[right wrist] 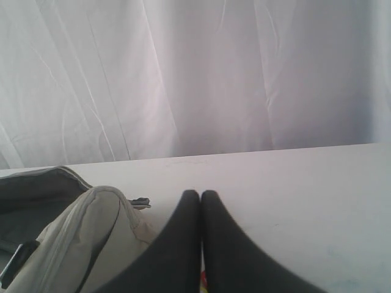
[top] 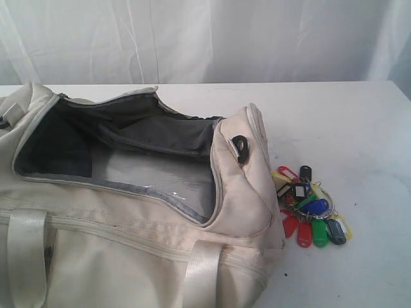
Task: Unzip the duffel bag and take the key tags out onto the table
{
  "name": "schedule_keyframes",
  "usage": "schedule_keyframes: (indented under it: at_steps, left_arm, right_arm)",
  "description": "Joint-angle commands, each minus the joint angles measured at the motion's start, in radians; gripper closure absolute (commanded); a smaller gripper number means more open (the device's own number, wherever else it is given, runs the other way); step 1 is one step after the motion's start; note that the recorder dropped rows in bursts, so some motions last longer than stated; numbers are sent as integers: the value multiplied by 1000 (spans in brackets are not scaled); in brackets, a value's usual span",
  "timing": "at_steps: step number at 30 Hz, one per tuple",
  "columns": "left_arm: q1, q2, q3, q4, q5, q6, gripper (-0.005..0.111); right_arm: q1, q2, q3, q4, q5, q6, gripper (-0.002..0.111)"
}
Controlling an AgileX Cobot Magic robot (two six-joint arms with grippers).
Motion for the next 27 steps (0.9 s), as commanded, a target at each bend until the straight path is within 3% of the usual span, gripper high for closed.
schedule_keyframes:
  at_steps: [1,6,13,27]
  left_arm:
    - [0,-4,4,-14,-38,-5,59]
    - [2,-4,4,-14,-16,-5,59]
    - [117,-4,4,-7,50,-3,59]
    - [67,-4,4,-5,41,21,59]
  right_arm:
    - [-3,-8,2,-5,-3,5,108]
    - [-3,-8,2,-5,-3,5,108]
    - [-3,-8,2,-5,-3,5,108]
    - [-3,-8,2,-5,-3,5,108]
